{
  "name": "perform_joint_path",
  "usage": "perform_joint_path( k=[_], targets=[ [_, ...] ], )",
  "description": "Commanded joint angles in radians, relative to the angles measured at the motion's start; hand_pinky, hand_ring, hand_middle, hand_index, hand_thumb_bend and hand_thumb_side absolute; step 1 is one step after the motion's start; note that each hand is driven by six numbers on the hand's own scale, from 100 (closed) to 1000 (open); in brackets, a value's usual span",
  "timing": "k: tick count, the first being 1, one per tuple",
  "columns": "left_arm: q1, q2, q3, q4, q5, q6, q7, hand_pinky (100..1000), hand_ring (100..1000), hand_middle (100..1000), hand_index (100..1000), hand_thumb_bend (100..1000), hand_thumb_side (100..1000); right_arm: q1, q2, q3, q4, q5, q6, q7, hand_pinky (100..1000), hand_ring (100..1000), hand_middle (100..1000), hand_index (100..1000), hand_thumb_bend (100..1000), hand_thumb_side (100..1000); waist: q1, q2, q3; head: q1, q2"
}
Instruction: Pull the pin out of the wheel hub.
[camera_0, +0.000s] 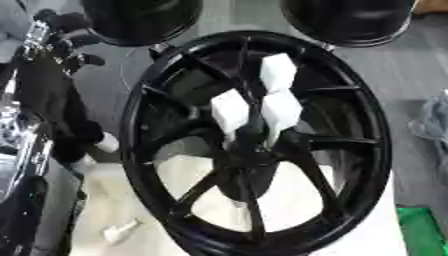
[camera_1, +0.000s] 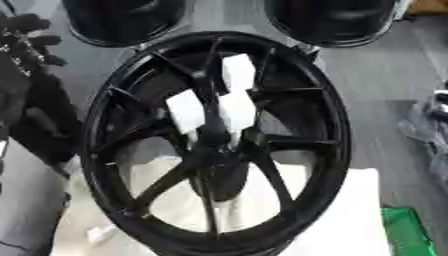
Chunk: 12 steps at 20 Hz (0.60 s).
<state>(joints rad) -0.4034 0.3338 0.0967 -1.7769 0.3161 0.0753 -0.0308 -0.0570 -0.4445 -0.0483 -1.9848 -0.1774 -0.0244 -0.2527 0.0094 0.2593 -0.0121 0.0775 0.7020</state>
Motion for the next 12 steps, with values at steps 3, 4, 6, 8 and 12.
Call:
perform_joint_path(
  k=[3,4,6,8,12],
  targets=[
    [-0.015,0.020,0.009,-0.022,-0.001,-0.002,-0.004,582,730,729,761,100,777,-0.006,-0.030,-0.003,-0.015,0.006,-0.003,0.001,730,804,772,881,100,640,-0.001,-0.021,0.001,0.004,0.009],
    [-0.015,0.019,0.008,-0.022,-0.001,-0.002,-0.004,582,730,729,761,100,777,-0.007,-0.031,-0.003,-0.015,0.006,-0.004,0.001,731,806,774,882,100,641,-0.001,-0.021,0.002,0.005,0.009],
    [-0.010,0.021,0.008,-0.023,-0.004,-0.002,-0.005,582,730,730,762,100,779,-0.013,-0.036,-0.001,-0.015,0.001,-0.004,0.005,735,818,786,893,100,650,-0.004,-0.021,0.005,0.009,0.010],
    [-0.004,0.024,0.010,-0.023,-0.008,-0.003,-0.004,581,731,730,762,100,779,-0.023,-0.039,0.000,-0.015,-0.008,-0.002,0.014,740,830,797,905,100,656,-0.008,-0.022,0.009,0.011,0.008],
    [0.001,0.026,0.014,-0.021,-0.009,-0.002,0.000,582,732,732,766,100,782,-0.045,-0.068,-0.004,-0.015,-0.029,-0.010,0.033,755,864,836,922,100,644,-0.012,-0.027,0.009,0.010,0.010]
  ],
)
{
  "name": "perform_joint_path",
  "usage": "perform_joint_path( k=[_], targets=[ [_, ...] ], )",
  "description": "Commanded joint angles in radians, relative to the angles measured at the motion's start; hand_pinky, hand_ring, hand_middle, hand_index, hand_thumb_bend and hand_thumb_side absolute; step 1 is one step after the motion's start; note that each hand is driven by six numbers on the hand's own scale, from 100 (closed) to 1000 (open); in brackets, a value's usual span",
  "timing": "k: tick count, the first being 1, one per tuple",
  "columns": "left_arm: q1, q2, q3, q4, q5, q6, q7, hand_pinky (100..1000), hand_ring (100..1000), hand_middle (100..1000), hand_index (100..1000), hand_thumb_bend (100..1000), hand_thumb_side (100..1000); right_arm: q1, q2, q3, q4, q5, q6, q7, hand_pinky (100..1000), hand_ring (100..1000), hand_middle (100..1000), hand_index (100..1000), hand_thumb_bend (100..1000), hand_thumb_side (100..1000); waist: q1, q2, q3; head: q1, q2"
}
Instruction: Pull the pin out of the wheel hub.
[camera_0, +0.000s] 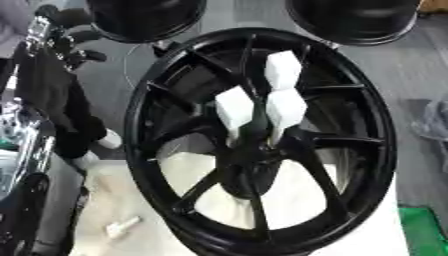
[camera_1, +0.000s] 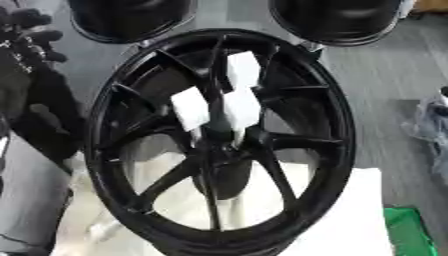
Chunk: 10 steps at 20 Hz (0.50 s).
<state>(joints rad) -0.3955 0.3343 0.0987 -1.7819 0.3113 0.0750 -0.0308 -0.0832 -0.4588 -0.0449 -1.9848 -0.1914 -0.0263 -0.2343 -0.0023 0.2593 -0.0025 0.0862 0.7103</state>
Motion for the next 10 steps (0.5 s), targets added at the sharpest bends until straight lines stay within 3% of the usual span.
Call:
perform_joint_path(
  k=[1,5,10],
  targets=[
    [-0.005,0.028,0.013,-0.015,-0.004,-0.002,0.001,582,733,732,768,100,786,-0.028,-0.076,-0.007,-0.015,-0.028,-0.015,0.025,757,867,842,923,100,647,-0.003,-0.030,-0.003,0.002,0.006],
    [0.025,0.053,0.022,-0.011,-0.021,-0.013,0.011,581,733,734,770,100,790,-0.058,-0.179,0.017,-0.015,-0.155,0.020,0.064,759,869,843,921,100,693,-0.022,-0.047,-0.035,0.025,0.041],
    [0.068,0.088,0.039,-0.006,-0.040,-0.020,0.028,581,733,734,767,100,788,-0.095,-0.398,0.061,-0.015,-0.246,0.041,0.099,776,871,842,922,100,656,-0.050,-0.063,-0.087,0.062,0.058]
  ],
)
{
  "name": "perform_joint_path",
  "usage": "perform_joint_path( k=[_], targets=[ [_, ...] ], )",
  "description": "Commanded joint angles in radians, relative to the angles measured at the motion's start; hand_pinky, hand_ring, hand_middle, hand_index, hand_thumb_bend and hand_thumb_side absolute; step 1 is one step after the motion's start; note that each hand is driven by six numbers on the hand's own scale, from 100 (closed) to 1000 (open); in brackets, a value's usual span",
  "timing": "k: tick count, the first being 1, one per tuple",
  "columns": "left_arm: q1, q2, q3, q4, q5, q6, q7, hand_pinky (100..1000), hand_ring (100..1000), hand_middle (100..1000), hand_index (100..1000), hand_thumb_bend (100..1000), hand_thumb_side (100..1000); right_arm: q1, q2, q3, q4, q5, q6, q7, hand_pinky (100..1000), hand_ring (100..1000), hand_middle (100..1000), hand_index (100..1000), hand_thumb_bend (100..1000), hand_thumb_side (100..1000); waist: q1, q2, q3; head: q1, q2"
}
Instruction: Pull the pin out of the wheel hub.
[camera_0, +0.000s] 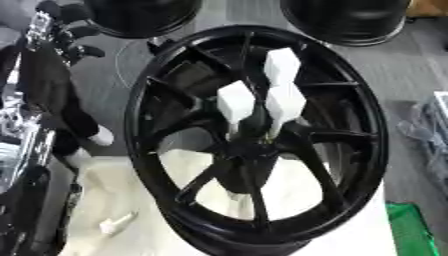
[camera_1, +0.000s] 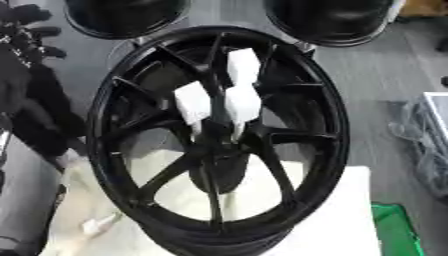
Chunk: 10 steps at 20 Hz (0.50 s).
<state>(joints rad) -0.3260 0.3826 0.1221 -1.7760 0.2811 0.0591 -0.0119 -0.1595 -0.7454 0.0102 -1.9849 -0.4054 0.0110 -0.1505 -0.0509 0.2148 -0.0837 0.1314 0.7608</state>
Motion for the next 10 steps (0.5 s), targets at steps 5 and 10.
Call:
perform_joint_path(
  k=[5,10],
  targets=[
    [0.019,0.064,0.027,-0.010,-0.021,-0.008,0.021,582,733,734,767,100,787,-0.071,-0.247,0.031,-0.015,-0.003,0.029,0.026,794,867,836,916,100,584,-0.018,-0.023,-0.038,0.043,0.004],
    [0.024,0.076,0.033,-0.011,-0.024,-0.011,0.028,583,734,735,768,100,788,-0.141,-0.322,0.049,-0.015,0.066,-0.014,0.072,810,867,837,912,100,482,-0.023,-0.018,-0.046,0.045,-0.005]
  ],
)
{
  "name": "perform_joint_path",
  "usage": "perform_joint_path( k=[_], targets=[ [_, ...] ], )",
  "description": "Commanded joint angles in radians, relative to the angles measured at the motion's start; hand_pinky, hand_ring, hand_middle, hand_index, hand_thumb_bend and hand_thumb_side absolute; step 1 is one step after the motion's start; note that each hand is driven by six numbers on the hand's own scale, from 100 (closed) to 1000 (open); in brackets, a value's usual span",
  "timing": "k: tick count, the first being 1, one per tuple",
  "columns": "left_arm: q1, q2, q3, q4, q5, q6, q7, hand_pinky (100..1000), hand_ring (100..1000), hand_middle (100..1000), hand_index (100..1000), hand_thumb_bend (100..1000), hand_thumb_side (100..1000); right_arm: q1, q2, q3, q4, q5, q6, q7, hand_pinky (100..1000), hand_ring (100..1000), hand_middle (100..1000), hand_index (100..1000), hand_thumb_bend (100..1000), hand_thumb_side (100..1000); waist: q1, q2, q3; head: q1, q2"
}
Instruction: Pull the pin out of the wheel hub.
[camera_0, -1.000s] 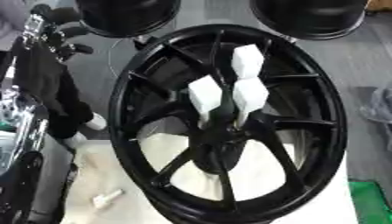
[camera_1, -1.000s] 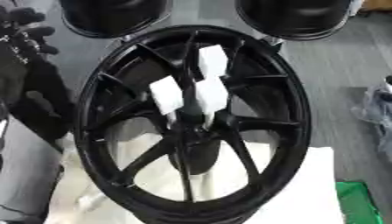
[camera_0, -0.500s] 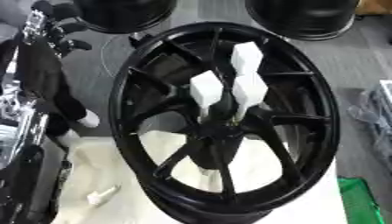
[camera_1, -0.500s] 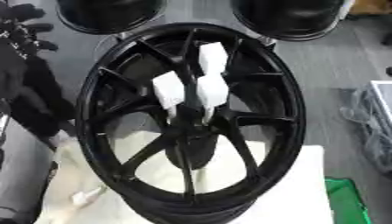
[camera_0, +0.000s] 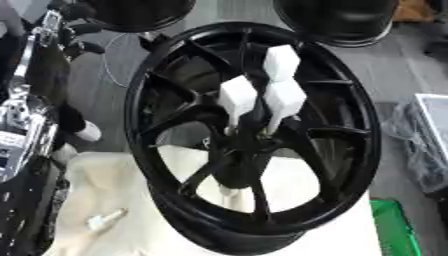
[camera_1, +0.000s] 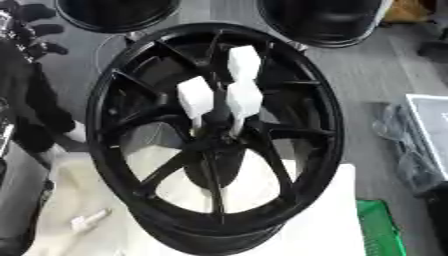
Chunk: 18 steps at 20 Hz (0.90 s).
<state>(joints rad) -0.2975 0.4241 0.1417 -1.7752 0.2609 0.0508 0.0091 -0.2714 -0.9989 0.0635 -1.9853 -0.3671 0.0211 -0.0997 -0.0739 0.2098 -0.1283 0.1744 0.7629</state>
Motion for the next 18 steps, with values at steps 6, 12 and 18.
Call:
perform_joint_path(
  k=[6,12,18],
  targets=[
    [-0.009,0.043,0.014,-0.019,0.008,-0.007,0.013,585,737,738,772,100,787,-0.131,-0.091,0.022,-0.015,0.037,-0.096,0.102,816,865,835,909,100,442,0.010,0.000,-0.010,-0.027,-0.035],
    [0.019,0.063,0.025,-0.028,0.027,-0.021,0.036,588,741,742,777,100,772,-0.223,-0.085,0.075,-0.015,0.043,-0.112,0.200,820,865,839,909,100,432,0.041,-0.020,-0.019,-0.053,-0.004],
    [0.043,0.085,0.035,-0.030,0.046,-0.041,0.053,589,741,742,777,100,761,-0.249,-0.082,0.116,-0.015,0.041,-0.115,0.268,821,862,826,902,100,449,0.065,-0.044,-0.003,-0.061,0.007]
  ],
)
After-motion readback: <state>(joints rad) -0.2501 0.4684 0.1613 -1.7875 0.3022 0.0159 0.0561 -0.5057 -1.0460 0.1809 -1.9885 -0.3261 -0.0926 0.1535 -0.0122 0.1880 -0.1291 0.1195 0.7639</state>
